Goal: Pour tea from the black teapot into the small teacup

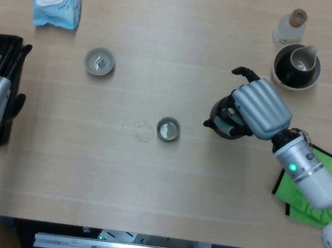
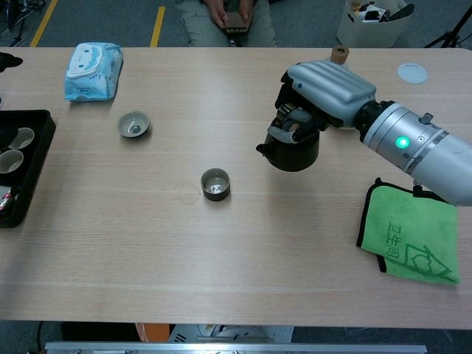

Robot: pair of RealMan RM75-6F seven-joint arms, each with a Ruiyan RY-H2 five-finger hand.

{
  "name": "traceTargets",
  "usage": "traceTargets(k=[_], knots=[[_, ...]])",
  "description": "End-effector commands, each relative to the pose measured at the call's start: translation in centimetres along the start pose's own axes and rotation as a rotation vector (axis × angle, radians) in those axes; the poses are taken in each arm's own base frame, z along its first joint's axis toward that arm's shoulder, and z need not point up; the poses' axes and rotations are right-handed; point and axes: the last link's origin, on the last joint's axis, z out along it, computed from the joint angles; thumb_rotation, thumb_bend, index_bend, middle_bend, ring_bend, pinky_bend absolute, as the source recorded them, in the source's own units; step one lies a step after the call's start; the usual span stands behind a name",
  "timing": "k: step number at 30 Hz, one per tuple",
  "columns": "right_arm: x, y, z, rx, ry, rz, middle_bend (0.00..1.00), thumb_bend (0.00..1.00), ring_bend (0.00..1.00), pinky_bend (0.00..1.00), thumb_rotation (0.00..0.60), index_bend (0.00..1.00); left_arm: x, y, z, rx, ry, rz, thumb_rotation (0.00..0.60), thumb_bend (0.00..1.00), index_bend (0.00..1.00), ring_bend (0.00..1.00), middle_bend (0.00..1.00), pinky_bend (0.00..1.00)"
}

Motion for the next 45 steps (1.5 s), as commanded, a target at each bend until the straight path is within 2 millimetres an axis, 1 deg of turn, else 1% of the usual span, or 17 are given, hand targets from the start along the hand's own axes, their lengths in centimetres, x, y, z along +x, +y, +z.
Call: traceTargets(k=[1,10,19,28,38,45], knots=[[-0.4,-0.4,0.6,0.011,-0.01,-0.002,0.99,0.3,0.98,0.2,0.549,1.0,0.1,-0.1,-0.2,0.006,0.002,-0.003,0.6,0.35,0.06,0.0,0.07,0.1],[-1.6,-1.4,2.8,0.018,-0.033,-0.009,0.99,0.3,0.98,0.2,0.549,1.0,0.4,-0.6,-0.4,0.025,0.002,-0.004,0.6,0.35,0.06,0.0,0.07,0.1],[-2.5,-2.2,4.4,0.024,-0.065,-0.032,0.99,0.3,0.98,0.2,0.549,1.0,0.3,-0.6,-0.4,0.024,0.008,-0.017,0.6,0.35,0.06,0.0,0.07,0.1],[-3.0,-2.8,5.7,0.039,-0.1,-0.099,0.99,0.3,0.98,0.2,0.55,1.0,0.3,-0.9,-0.5,0.034,0.01,-0.033,0.6,0.35,0.06,0.0,0.07,0.09],[-2.9,-4.3,7.4,0.064,-0.117,-0.163,0.99,0.3,0.98,0.2,0.554,1.0,0.0,-1.1,-0.5,0.044,0.014,-0.056,0.6,0.35,0.05,0.0,0.07,0.09],[-3.0,-4.9,7.9,0.069,-0.137,-0.215,0.99,0.3,0.98,0.2,0.556,1.0,0.0,-1.3,-0.7,0.05,0.017,-0.064,0.6,0.35,0.05,0.0,0.06,0.1]])
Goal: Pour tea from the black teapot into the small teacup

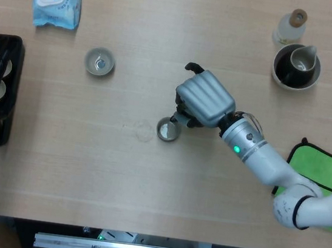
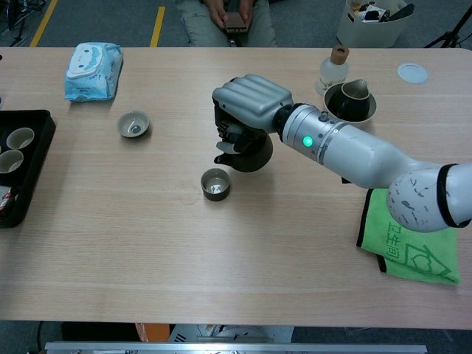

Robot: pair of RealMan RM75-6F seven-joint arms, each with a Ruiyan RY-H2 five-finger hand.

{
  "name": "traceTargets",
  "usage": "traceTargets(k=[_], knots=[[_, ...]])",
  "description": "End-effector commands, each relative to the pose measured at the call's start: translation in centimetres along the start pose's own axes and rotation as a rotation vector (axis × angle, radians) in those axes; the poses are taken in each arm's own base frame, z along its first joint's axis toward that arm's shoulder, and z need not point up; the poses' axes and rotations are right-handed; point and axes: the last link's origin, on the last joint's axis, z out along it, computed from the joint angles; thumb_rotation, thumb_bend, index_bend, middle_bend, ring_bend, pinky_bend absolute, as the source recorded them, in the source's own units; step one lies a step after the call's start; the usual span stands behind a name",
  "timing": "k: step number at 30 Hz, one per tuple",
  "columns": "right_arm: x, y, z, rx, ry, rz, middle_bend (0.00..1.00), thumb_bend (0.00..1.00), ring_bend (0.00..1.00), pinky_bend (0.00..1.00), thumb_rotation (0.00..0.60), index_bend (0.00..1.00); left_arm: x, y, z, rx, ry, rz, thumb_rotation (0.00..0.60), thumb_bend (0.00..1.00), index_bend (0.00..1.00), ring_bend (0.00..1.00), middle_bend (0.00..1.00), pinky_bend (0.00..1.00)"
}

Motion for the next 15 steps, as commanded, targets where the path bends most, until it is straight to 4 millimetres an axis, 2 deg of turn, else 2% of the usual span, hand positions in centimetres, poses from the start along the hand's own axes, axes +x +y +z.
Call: traceTargets(k=[1,15], knots=[[-0.02,-0.26,0.18,0.004,-0.012,-0.021,0.99,0.3,0.98,0.2,0.556,1.0,0.01,-0.07,-0.05,0.001,0.001,-0.001,0.6,0.35,0.05,0.0,0.06,0.09],[-0.09,-1.23,0.55,0.027,-0.05,-0.104,0.99,0.3,0.98,0.2,0.553,1.0,-0.15,-0.02,-0.16,0.001,0.001,-0.015,0.6,0.35,0.05,0.0,0.06,0.09]])
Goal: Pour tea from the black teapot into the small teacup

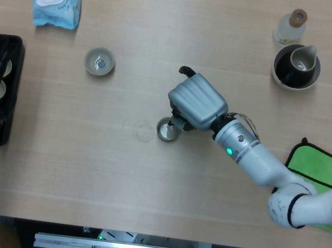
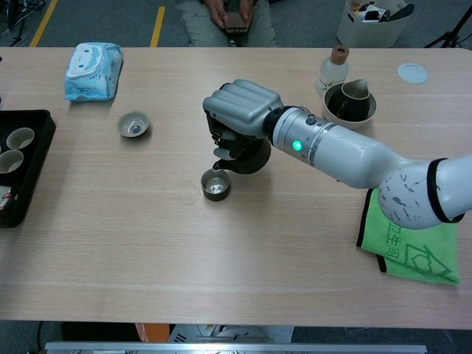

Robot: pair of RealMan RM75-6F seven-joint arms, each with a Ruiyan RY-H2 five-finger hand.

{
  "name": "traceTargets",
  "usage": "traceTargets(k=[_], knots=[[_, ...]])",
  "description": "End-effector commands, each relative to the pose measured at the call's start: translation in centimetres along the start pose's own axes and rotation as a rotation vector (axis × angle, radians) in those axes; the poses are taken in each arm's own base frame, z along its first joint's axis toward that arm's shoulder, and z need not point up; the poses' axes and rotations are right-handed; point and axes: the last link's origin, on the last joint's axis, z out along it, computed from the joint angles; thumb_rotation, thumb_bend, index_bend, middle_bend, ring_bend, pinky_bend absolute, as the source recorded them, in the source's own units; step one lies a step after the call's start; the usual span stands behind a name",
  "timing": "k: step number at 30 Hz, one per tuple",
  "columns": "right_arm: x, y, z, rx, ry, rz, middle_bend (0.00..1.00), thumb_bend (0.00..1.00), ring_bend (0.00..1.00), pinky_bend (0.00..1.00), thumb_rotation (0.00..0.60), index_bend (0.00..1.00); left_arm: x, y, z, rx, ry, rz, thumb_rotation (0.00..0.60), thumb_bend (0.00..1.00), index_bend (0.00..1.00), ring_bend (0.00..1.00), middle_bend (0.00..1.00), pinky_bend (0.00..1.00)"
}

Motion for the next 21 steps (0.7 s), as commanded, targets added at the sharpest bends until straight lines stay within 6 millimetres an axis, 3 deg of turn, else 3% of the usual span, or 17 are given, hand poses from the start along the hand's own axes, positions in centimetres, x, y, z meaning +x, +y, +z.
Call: traceTargets(k=[1,21], knots=[[-0.03,-0.16,0.03,0.005,-0.008,-0.013,0.99,0.3,0.98,0.2,0.554,1.0,-0.01,0.01,-0.03,0.0,0.001,-0.002,0.6,0.35,0.05,0.0,0.06,0.09],[0.17,-0.09,-0.06,0.001,-0.026,-0.075,0.99,0.3,0.98,0.2,0.555,1.0,-0.19,0.03,-0.16,0.0,0.0,-0.006,0.6,0.35,0.05,0.0,0.06,0.09]])
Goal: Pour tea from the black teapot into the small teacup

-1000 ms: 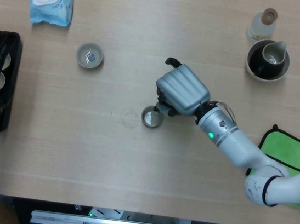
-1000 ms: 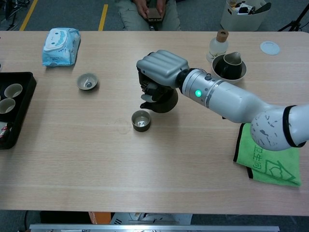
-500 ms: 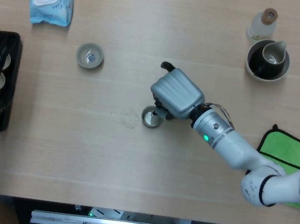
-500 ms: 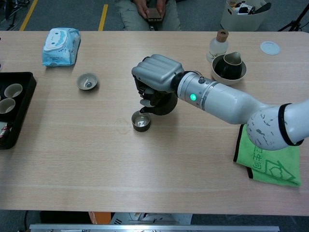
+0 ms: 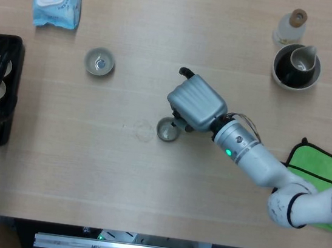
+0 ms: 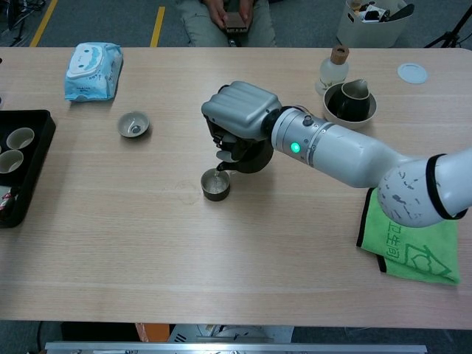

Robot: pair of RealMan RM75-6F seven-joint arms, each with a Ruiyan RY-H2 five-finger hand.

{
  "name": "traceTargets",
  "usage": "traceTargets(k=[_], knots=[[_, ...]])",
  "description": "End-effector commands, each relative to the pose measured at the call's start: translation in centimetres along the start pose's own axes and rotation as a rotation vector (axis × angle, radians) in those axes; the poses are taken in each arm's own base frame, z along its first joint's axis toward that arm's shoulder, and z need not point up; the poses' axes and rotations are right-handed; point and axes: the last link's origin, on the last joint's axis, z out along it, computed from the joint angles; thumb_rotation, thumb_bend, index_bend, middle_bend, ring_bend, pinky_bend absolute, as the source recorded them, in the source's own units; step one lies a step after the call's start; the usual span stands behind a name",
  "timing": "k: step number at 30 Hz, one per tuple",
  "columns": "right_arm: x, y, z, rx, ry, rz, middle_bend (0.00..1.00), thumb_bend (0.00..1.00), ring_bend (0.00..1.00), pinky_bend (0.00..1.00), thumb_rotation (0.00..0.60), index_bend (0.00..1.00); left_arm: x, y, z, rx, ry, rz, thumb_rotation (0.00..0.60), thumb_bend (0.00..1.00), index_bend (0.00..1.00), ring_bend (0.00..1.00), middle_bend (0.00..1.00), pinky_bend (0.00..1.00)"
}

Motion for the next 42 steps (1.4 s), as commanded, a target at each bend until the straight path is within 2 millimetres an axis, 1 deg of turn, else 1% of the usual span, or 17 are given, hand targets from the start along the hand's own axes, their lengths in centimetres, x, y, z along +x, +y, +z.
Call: traceTargets(k=[1,29,37,42], knots=[[0.05,0.07,-0.01,-0.002,-0.002,-0.006,0.99,0.3,0.98,0.2,0.555,1.0,0.0,0.01,0.01,-0.001,0.001,0.001,0.6,0.35,0.05,0.0,0.06,0.09],[0.85,0.09,0.0,-0.012,-0.002,-0.056,0.99,0.3,0.98,0.2,0.557,1.0,-0.15,-0.06,-0.01,0.002,-0.002,-0.007,0.6,0.35,0.05,0.0,0.06,0.09],[0.52,-0.39,0.12,-0.008,0.005,-0.035,0.99,0.3,0.98,0.2,0.558,1.0,-0.15,-0.19,0.0,0.005,0.001,-0.011,0.6,0.35,0.05,0.0,0.06,0.09],[0.15,-0.29,-0.03,-0.017,0.018,0.002,0.99,0.29,0.98,0.2,0.56,1.0,-0.13,-0.38,-0.07,0.008,0.0,-0.011,0.6,0.35,0.05,0.0,0.06,0.09]])
